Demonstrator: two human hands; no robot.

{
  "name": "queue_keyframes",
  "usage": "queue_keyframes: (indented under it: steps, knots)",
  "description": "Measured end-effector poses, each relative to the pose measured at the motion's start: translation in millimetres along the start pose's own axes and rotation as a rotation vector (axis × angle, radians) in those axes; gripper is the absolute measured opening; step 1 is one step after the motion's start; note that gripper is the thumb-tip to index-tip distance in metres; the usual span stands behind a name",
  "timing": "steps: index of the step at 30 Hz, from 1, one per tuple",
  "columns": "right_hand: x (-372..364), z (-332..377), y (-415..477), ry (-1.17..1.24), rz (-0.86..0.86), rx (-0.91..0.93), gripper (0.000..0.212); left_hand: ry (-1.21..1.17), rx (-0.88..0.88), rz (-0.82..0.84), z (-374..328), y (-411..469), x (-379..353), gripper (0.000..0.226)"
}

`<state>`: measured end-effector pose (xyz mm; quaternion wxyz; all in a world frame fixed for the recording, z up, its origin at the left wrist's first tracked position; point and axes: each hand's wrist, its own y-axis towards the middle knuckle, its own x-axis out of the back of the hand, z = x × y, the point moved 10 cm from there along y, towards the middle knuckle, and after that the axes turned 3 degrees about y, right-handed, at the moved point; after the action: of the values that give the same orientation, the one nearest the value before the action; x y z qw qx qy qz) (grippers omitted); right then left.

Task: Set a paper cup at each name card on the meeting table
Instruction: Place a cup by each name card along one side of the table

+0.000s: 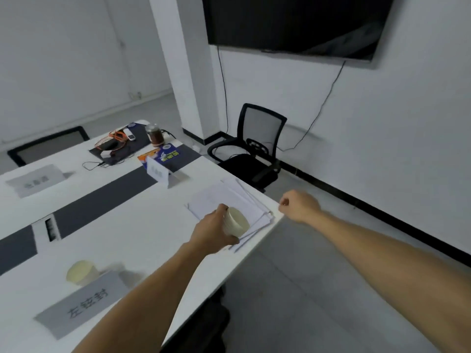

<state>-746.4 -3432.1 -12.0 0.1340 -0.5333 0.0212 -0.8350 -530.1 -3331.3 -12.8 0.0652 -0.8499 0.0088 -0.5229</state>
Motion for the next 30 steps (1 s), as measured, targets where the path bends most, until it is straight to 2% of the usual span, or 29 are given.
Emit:
queue_keyframes:
  steps: [7, 12, 22, 25, 30]
  knots:
    - [83, -117, 59, -0.015, -0.031, -0.034, 0.018, -0.019, -0.05, 0.035, -115, 92, -55, 0.079]
    - [107, -156, 121, 0.017, -0.019, -0.052, 0.018, -0.023, -0.021, 0.027, -136, 156, -61, 0.08]
    - [128, -139, 316, 0.04, 0.058, 0.062, 0.018, -0.063, 0.014, -0.026, -142, 339, -49, 0.081]
    - [147, -121, 370, 0.058, 0.058, 0.096, 0.017, -0.059, 0.017, -0.046, -146, 386, -28, 0.08]
    - [149, -81, 449, 0.104, 0.162, 0.196, 0.016, -0.037, 0.081, -0.07, -133, 450, 0, 0.081]
